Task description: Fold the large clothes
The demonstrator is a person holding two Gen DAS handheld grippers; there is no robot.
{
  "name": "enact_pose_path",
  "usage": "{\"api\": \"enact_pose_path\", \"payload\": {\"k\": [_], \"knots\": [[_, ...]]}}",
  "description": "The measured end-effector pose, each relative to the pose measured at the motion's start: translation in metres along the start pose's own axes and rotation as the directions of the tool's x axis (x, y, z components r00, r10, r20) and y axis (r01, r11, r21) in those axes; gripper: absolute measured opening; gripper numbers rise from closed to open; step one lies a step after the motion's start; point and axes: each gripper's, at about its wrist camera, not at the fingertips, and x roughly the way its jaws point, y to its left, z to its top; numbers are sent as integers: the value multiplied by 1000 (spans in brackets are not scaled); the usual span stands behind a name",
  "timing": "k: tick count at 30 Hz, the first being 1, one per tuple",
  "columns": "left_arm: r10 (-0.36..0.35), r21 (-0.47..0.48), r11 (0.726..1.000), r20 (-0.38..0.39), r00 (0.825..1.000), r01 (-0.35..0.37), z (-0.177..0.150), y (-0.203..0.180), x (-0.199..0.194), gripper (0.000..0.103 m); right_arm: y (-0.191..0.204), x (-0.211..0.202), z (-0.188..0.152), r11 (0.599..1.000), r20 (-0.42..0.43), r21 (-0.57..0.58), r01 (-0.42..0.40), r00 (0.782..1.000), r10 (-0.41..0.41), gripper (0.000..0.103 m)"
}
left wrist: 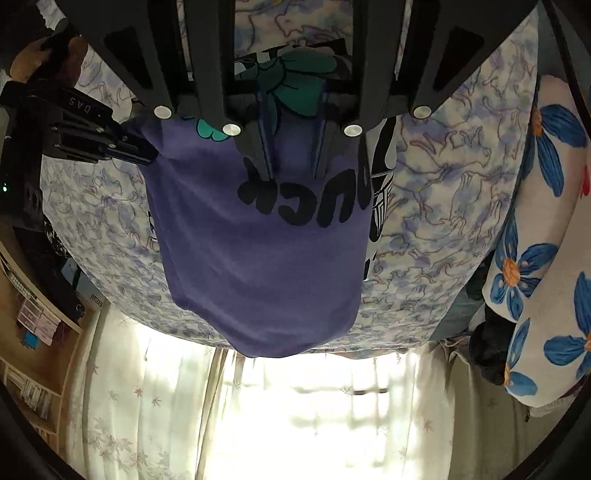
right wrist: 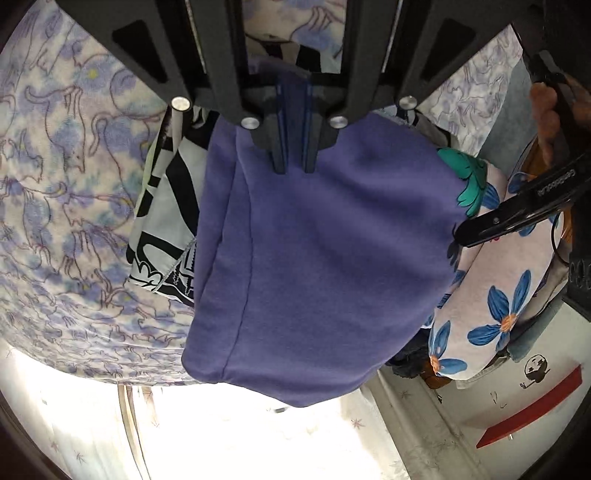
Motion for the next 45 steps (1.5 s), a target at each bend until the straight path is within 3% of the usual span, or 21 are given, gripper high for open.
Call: {"api": "enact_pose_path", "payload": {"k": [1,4,9,12,16,19,24,29,33,35,37,42,45], "knots": [[-1,-7,1000,-2,1000,1,-1,-3,-6,27,3,-7,-2,1000,-10,-5,3,1000,-3,6],[17,26,1000,-12,1000,-16,-8,-18,-28,52,12,-31,-8,1000,-14,-25,1,1000,-1,8],[35,88,995,5,999,-35,-23,-52,-80,56,37,-100,-25,998,3,-64,-12,1000,12,9],[18,95,995,30,999,-21,-34,-74,-122,64,48,-149,-35,998,14,-65,-23,1000,24,9],[28,130,991,81,996,-38,-52,-113,-186,67,63,-215,-50,996,54,-84,-27,998,32,9],[19,115,993,116,993,-32,-67,-136,-230,76,72,-266,-67,994,87,-107,-21,996,30,9],[-34,76,997,153,988,23,-104,-170,-286,78,82,-336,-110,991,136,-137,-2,991,21,10],[-82,69,995,169,982,71,-164,-205,-317,84,76,-365,-158,988,173,-144,49,985,-24,10],[-81,88,994,195,978,65,-212,-230,-325,93,63,-372,-205,984,203,-124,128,974,-102,11],[-96,84,993,197,976,81,-234,-240,-325,97,56,-375,-222,979,219,-117,164,966,-136,20],[-104,70,993,203,974,91,-252,-247,-325,100,49,-379,-242,975,241,-97,201,955,-172,42],[-55,39,998,229,972,47,-283,-261,-327,102,33,-390,-275,973,275,-2,230,936,-221,47],[-16,-1,1000,224,974,17,-299,-264,-322,102,29,-389,-293,963,275,25,267,925,-264,55]]}}
